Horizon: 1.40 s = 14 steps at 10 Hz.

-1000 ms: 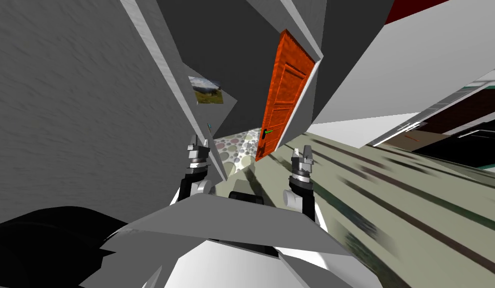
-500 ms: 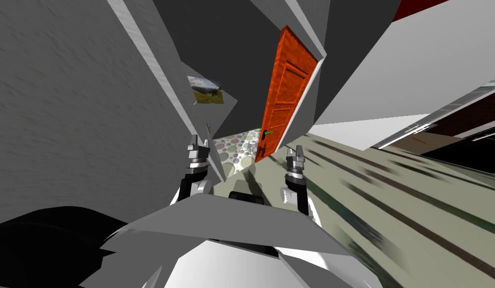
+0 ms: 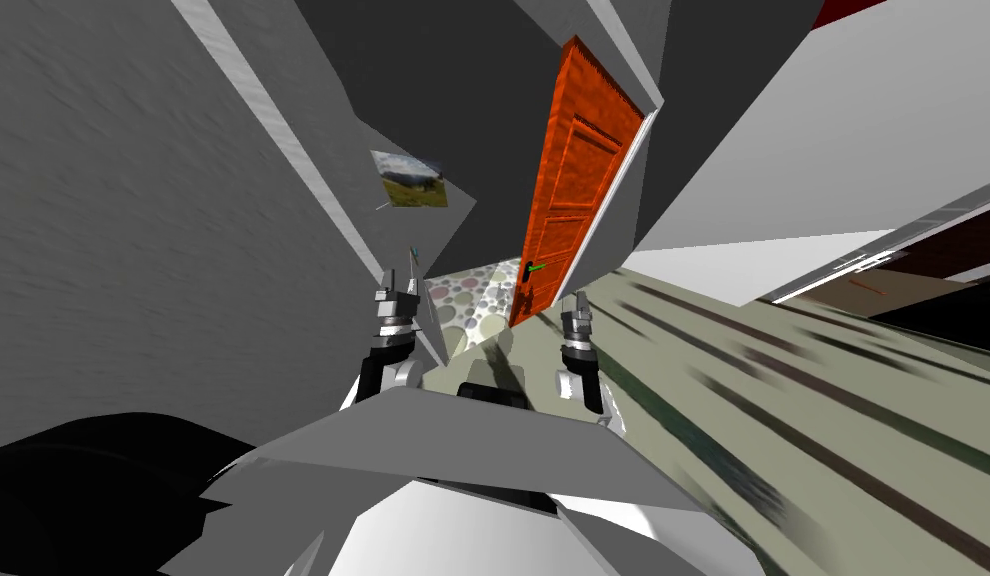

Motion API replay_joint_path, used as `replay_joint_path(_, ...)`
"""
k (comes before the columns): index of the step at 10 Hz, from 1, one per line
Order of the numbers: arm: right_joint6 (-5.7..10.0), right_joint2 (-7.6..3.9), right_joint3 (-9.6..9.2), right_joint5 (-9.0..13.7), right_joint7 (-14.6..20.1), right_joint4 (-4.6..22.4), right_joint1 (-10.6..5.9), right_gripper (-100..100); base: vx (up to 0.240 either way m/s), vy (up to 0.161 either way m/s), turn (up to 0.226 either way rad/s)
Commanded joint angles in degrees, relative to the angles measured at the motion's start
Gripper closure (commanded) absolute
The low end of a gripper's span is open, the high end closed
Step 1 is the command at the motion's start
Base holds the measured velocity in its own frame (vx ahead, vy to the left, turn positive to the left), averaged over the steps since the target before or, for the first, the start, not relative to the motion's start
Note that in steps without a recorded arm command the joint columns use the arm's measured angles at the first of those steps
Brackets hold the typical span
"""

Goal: Push the door open

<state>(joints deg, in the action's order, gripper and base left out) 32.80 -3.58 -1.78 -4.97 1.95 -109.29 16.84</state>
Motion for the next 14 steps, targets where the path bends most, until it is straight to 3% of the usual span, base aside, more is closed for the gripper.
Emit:
replay_joint_path(1,-0.1,-0.45,-0.33,-0.4,1.2,2.7,-1.84,-100,0.1,-0.095,0.053)
replay_joint_path(3,-0.03,-0.95,-0.85,-1.0,2.7,6.2,-4.13,-100,0.08,-0.101,0.06)
replay_joint_path(4,-0.03,-0.95,-0.85,-1.0,2.7,6.4,-4.13,-100,0.054,-0.064,0.021)
replay_joint_path(8,0.11,-1.93,-1.91,-2.3,5.8,13.6,-8.85,-100,0.073,-0.074,0.054)
replay_joint_path(9,0.11,-1.93,-1.91,-2.3,5.8,14.1,-8.85,-100,0.067,-0.082,0.026)
replay_joint_path(14,0.29,-3.09,-3.31,-3.9,9.9,23.8,-15.03,-100,0.07,-0.099,0.06)
